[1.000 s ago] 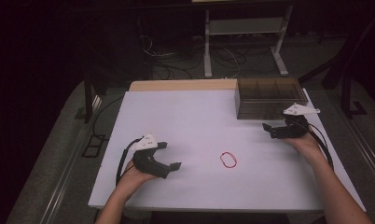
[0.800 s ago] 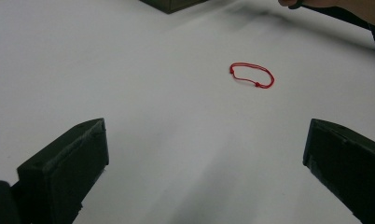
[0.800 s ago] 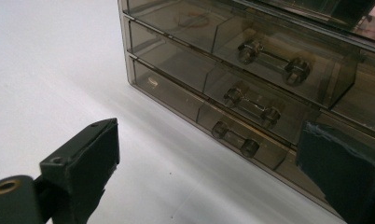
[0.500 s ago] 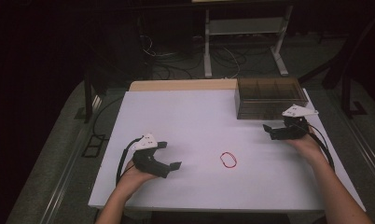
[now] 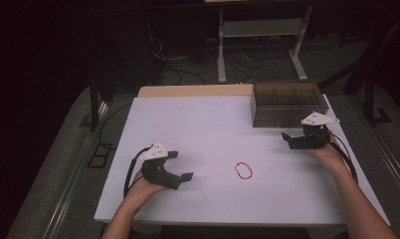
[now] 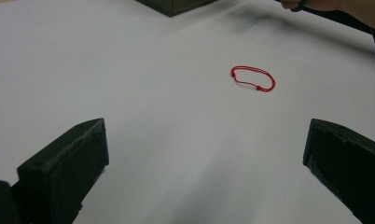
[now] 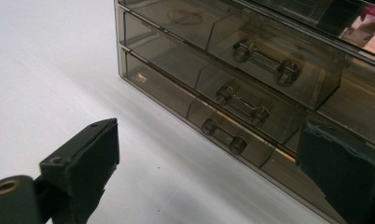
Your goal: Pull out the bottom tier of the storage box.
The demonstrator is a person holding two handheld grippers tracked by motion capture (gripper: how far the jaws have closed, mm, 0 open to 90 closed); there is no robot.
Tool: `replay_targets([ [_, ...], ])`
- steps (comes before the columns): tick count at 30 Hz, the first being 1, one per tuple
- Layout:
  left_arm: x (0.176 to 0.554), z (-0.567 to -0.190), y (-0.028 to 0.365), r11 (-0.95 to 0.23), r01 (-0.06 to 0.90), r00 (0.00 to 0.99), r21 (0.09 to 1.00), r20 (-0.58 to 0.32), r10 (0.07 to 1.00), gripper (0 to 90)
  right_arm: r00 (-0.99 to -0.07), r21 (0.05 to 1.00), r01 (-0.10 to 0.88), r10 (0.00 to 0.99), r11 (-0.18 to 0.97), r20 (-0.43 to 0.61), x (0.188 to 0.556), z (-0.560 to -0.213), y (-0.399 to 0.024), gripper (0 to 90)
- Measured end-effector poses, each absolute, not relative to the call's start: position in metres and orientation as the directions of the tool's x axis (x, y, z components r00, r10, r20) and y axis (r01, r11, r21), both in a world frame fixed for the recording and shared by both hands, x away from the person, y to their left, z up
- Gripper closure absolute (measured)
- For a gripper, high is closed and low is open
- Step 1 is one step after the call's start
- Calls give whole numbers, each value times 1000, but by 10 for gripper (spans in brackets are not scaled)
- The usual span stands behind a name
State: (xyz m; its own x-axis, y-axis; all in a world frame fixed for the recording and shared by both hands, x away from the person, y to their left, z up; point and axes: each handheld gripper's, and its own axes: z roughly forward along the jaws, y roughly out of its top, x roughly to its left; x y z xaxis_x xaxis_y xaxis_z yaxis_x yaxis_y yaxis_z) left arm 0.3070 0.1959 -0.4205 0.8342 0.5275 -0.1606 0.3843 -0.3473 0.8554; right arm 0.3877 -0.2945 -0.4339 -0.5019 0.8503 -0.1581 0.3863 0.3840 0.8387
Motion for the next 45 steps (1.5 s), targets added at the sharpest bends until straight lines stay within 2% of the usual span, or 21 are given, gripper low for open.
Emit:
replay_targets([
  [12, 307, -421, 196, -347, 384, 835, 856, -161, 526, 0, -495, 834, 374, 848, 406, -190, 388, -435, -294, 64],
  [45, 307, -421, 197, -344, 387, 833, 856, -164, 529, 0, -491, 766, 329, 793, 553, -361, 386, -442, -286, 67],
])
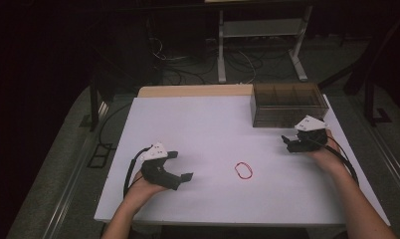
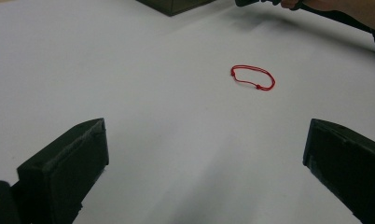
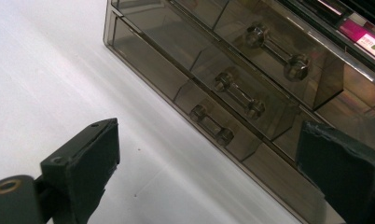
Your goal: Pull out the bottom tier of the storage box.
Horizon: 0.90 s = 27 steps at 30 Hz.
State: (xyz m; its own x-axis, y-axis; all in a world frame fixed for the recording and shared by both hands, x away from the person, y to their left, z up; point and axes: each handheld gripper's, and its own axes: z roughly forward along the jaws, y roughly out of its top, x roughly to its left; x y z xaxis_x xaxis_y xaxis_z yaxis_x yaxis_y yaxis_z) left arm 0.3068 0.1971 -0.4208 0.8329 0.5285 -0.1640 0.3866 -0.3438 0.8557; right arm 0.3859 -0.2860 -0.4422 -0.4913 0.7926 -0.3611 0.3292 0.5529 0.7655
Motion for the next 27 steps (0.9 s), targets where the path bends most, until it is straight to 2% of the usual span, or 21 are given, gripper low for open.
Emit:
replay_targets([
  [17, 307, -421, 197, -345, 386, 833, 856, -163, 528, 0, -471, 732, 313, 768, 605, -434, 385, -444, -285, 74],
  [27, 307, -421, 197, -345, 385, 833, 856, -162, 529, 0, -446, 705, 302, 749, 642, -490, 383, -445, -284, 137],
])
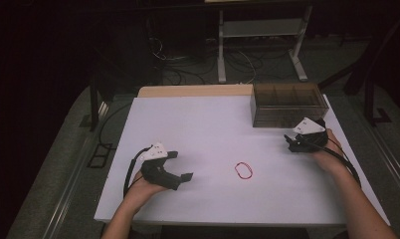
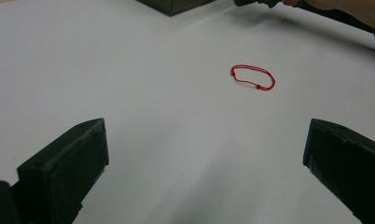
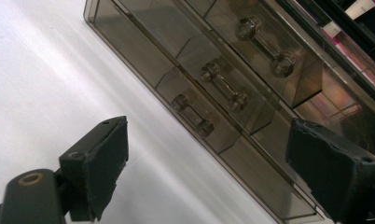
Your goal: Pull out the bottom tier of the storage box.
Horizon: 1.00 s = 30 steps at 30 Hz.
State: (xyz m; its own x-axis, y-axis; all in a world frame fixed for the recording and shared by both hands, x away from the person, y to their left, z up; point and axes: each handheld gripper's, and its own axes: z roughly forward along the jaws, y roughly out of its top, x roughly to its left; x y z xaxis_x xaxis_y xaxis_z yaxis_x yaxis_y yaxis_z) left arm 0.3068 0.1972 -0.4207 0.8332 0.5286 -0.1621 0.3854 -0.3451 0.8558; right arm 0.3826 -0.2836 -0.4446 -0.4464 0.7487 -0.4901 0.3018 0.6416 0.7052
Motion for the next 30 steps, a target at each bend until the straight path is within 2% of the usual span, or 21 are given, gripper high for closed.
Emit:
replay_targets([
  [11, 307, -421, 197, -345, 386, 833, 856, -162, 529, 0, -433, 666, 286, 713, 689, -552, 381, -446, -281, 171],
  [30, 307, -420, 197, -345, 385, 833, 856, -161, 529, 0, -406, 571, 251, 621, 782, -671, 379, -451, -275, 303],
])
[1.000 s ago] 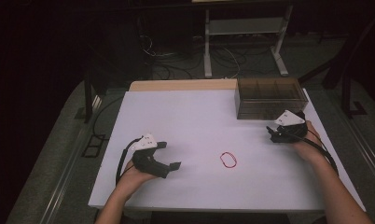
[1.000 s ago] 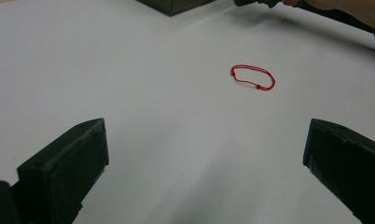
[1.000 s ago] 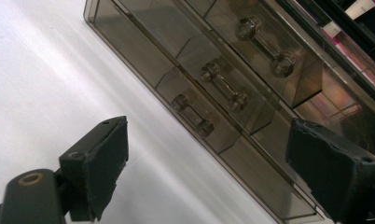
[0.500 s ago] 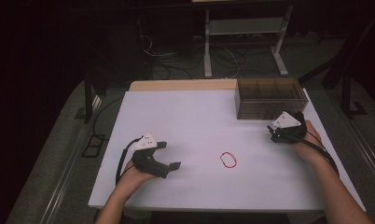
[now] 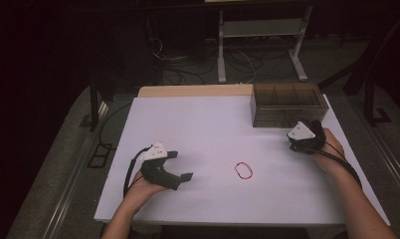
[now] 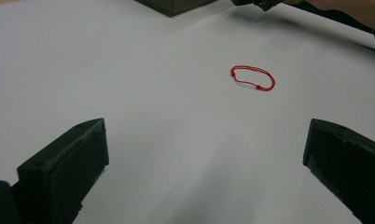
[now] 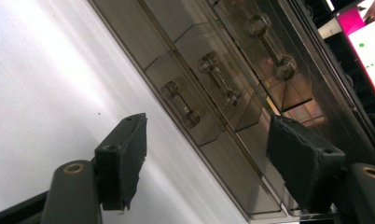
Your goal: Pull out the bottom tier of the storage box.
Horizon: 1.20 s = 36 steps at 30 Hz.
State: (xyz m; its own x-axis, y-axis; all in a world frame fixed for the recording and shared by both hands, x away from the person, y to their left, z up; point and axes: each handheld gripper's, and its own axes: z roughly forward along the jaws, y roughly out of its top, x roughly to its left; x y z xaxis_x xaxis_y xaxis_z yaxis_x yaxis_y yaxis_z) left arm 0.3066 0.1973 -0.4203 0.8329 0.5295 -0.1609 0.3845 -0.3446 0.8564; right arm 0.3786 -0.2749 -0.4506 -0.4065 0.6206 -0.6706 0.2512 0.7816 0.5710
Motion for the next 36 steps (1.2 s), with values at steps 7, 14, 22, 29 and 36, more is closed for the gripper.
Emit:
replay_targets([
  [7, 307, -420, 197, -345, 385, 833, 856, -162, 529, 0, -386, 541, 234, 588, 808, -711, 378, -453, -272, 342],
  [14, 307, -420, 197, -344, 384, 833, 857, -161, 529, 0, -381, 520, 226, 566, 824, -731, 377, -455, -271, 372],
  [22, 306, -420, 197, -347, 384, 832, 855, -158, 531, 0, -381, 486, 212, 530, 848, -758, 376, -459, -266, 414],
  [29, 307, -421, 197, -351, 383, 833, 855, -156, 530, 0, -379, 451, 200, 493, 870, -783, 376, -460, -265, 453],
  [36, 306, -421, 197, -350, 383, 834, 855, -157, 530, 0, -372, 423, 187, 463, 886, -805, 375, -462, -263, 477],
])
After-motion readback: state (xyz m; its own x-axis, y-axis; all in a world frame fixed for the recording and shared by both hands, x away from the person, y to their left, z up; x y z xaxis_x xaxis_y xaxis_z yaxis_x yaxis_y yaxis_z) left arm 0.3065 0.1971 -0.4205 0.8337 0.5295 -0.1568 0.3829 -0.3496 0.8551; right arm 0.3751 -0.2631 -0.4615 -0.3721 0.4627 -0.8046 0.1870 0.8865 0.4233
